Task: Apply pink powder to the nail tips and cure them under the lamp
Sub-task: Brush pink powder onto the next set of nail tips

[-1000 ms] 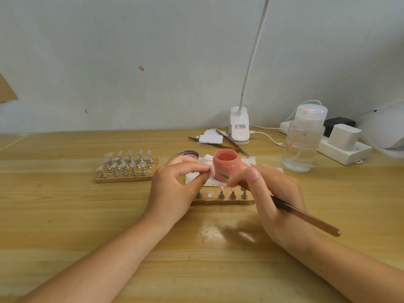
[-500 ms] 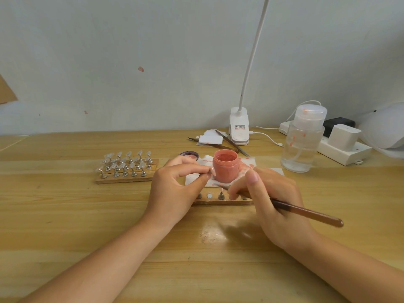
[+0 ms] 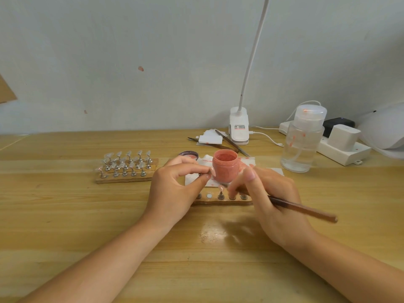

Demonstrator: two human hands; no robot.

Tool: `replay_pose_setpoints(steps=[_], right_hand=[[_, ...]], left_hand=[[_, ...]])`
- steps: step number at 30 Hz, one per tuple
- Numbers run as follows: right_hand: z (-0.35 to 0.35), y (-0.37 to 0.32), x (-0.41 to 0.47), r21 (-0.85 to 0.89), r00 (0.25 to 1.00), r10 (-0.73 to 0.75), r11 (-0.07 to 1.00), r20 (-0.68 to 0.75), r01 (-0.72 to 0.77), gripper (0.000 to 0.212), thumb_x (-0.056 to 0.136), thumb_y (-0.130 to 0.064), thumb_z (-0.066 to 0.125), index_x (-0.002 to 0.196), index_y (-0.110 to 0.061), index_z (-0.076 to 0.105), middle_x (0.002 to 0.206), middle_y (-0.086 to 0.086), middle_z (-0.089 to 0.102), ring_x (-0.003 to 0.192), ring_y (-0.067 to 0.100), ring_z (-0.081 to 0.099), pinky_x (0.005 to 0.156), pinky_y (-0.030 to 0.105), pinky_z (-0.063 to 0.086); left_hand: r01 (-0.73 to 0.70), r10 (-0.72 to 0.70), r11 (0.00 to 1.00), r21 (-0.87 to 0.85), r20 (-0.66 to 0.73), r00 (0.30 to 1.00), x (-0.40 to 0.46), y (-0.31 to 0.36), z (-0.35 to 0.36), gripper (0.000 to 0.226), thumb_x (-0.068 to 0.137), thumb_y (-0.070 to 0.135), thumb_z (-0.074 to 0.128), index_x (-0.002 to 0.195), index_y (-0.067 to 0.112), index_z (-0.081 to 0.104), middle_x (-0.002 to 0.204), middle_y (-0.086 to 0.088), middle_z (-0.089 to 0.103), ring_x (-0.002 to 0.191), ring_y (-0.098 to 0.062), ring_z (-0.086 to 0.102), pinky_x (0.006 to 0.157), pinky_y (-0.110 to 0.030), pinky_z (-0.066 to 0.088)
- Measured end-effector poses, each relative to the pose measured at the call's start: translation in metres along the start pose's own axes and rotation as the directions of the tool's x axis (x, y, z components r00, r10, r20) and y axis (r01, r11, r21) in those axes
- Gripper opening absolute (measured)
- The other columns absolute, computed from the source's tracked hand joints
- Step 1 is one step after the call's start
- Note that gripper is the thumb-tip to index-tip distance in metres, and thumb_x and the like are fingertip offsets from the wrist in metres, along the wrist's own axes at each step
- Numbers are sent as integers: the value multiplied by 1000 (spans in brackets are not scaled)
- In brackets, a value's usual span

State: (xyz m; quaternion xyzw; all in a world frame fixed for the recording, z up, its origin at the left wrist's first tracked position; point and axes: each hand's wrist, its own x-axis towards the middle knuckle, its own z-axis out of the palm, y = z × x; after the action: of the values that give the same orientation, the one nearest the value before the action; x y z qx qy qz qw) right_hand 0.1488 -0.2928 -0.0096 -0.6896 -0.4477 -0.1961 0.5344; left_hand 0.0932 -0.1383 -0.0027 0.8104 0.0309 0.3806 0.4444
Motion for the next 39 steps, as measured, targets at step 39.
replay_pose_setpoints(steps=[39], right_hand=[[-6,1,0,156,990,135,980,-44,-127,44,93,-34,32,71,-15,65,70,-1,64,60,9,57,56,32,48]], left_hand=[[171,-162,985,1,314,935,0,-3,-8,29,67,10,78,85,22,59,58,16,61,61,5,47,63,-2,35]])
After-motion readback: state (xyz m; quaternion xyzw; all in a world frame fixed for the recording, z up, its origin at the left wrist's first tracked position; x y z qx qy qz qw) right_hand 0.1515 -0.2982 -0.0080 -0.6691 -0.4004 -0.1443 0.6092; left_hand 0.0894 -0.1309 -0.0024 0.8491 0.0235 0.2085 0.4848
